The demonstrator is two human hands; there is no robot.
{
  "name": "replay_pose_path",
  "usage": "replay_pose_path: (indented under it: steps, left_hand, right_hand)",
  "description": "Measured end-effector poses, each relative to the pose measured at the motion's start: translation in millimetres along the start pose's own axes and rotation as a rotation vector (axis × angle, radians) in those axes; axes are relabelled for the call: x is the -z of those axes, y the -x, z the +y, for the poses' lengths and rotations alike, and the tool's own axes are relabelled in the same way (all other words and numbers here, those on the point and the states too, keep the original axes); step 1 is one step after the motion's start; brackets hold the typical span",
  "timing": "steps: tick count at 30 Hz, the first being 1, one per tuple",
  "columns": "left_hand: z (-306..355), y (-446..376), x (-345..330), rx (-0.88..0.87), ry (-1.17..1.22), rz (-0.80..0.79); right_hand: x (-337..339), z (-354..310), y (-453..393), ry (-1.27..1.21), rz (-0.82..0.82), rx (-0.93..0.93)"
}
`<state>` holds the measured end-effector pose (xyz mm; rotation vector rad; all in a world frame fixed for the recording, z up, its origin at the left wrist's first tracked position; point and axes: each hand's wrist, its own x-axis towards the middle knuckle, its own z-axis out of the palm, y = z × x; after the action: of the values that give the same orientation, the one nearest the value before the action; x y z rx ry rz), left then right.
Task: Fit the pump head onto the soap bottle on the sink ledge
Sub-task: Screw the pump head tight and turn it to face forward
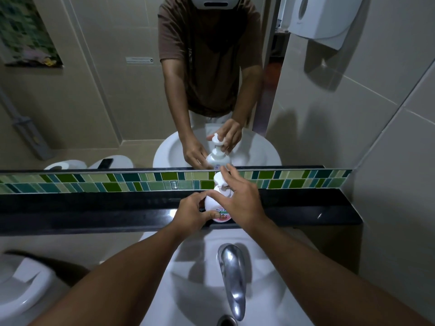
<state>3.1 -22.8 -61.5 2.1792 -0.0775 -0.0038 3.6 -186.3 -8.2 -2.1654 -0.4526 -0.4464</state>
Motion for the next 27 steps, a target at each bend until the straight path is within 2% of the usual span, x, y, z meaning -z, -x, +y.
replay_pose_path:
  steps: [7,20,27]
  left_hand:
    - [-1,-2,-1,-0.032,0.013,-0.011]
    - [-5,-4,-2,-0.035,0.017,-0.014]
    - [-5,-4,-2,-0.048,0.020,-0.008]
  right_hand:
    - [-10,-9,2,0.023,0.138,-0.063]
    - [11,-1,-5,-0.061,-0.018,-0.001]
    - [5,0,-3,-0.092,0.023,-0.042]
